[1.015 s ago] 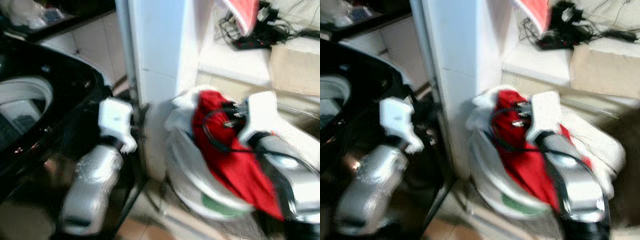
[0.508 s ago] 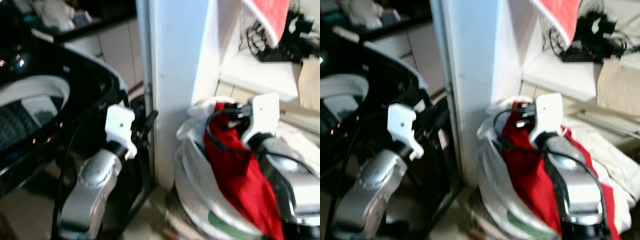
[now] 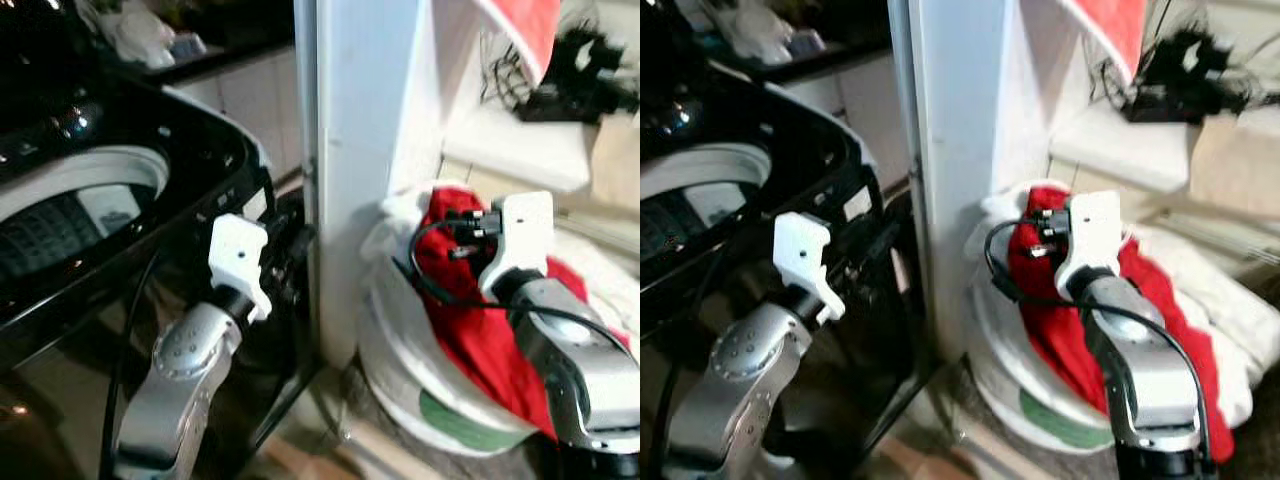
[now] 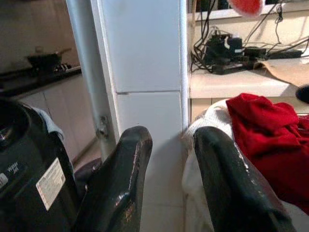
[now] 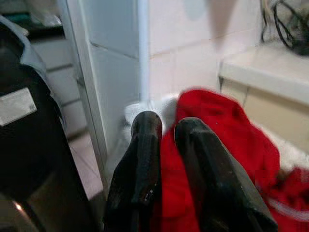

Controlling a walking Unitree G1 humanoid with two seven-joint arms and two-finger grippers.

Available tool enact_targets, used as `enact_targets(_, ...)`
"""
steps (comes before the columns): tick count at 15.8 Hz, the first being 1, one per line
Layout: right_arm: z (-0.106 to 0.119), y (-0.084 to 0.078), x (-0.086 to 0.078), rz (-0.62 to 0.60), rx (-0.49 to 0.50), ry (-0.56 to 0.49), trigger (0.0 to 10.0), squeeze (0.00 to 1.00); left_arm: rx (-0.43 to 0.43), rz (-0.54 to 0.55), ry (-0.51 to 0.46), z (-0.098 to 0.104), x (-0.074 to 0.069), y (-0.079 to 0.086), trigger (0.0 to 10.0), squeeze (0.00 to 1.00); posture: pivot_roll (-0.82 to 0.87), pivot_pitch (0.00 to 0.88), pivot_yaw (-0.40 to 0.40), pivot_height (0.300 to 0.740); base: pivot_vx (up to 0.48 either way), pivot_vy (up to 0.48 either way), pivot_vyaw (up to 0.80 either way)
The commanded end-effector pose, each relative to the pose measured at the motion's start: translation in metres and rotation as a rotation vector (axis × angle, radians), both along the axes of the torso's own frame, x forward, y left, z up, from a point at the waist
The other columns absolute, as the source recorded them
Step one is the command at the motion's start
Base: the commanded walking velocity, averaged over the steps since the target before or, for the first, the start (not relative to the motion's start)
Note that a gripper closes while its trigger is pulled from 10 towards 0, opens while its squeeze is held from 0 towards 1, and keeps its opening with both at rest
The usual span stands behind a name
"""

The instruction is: Clothes washing

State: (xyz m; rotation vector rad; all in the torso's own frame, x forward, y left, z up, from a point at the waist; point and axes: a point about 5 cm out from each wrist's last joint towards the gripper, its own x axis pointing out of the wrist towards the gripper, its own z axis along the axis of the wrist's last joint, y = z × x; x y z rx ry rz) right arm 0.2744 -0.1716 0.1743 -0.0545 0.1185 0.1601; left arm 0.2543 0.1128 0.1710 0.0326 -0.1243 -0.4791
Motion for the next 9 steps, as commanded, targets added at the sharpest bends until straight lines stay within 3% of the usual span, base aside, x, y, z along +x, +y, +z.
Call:
enact_targets(1,0.0029,-0.0018,-0.0007,-0.012,0.019,0.003,10.0,0.0,0.009,0.009,0.01,-0.0005,0.0018,0.002,10.0,0.0,-0.04,0.015,0.02,0.74,0.0,0.0,0.0)
enact_targets(2,0.0027,-0.0013,-0.0013,-0.009,0.02,0.009,10.0,0.0,0.01,0.011,0.009,-0.0004,0.0022,0.002,10.0,0.0,-0.04,0.015,0.02,0.74,0.0,0.0,-0.47)
enact_targets(5,0.0021,-0.002,-0.0025,-0.017,0.025,0.018,10.0,0.0,0.011,0.012,0.012,-0.0007,0.0034,0.0008,10.0,0.0,-0.04,0.015,0.022,0.74,0.0,0.388,-0.8)
enact_targets(7,0.0027,-0.0024,-0.0027,-0.017,0.015,0.021,10.0,0.0,0.011,0.011,0.012,-0.0012,0.0039,-0.0006,10.0,0.0,-0.05,0.015,0.022,0.74,0.0,0.341,0.0)
enact_targets(9,0.0014,-0.0015,-0.0034,-0.009,0.012,0.034,10.0,0.0,0.024,0.011,0.022,-0.0035,0.0033,-0.0015,10.0,0.0,-0.05,0.016,0.02,0.74,0.0,0.0,0.0)
